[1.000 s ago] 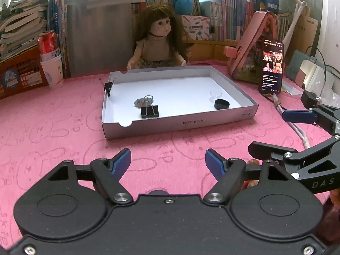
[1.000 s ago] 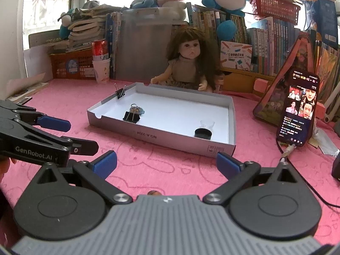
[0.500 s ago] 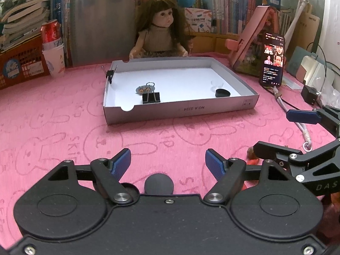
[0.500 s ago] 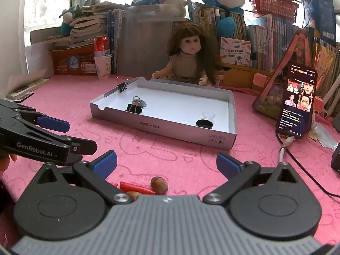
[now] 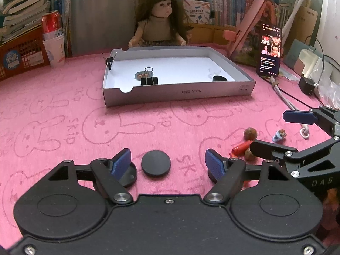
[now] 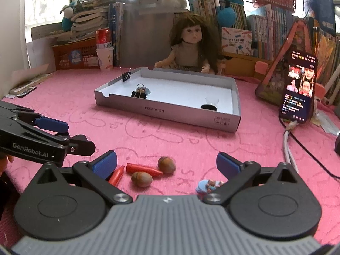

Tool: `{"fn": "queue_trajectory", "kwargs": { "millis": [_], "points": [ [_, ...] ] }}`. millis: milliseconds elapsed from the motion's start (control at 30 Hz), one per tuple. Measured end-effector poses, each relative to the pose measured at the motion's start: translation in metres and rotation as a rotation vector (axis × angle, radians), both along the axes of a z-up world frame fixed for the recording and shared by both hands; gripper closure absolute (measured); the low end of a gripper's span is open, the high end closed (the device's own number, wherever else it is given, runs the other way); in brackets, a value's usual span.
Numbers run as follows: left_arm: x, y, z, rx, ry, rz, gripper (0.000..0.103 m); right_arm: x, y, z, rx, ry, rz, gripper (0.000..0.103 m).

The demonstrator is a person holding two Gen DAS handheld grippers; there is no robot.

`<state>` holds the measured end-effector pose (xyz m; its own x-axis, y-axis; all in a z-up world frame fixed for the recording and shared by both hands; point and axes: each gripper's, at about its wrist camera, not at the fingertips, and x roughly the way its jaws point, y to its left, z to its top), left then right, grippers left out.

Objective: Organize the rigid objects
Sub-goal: 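Grasp a black round lid with the left gripper while the right gripper approaches a brown acorn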

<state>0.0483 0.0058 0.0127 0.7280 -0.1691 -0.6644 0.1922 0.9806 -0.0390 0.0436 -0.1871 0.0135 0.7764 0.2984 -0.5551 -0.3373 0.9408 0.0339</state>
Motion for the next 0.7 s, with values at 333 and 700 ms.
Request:
{"fn": "queue_trajectory", "kwargs": {
  "millis": [333, 700],
  "points": [
    [-0.014, -0.006, -0.004, 0.004, -0.005, -0.044, 0.045, -0.007, -0.003, -0.009, -0.001, 0.027, -0.008, 0.0],
    [-0.023, -0.012, -0.003, -0.013, -0.005, -0.082, 0.055, -0.015, -0.002, -0.013, 0.008, 0.027, -0.002, 0.006]
  ]
}}
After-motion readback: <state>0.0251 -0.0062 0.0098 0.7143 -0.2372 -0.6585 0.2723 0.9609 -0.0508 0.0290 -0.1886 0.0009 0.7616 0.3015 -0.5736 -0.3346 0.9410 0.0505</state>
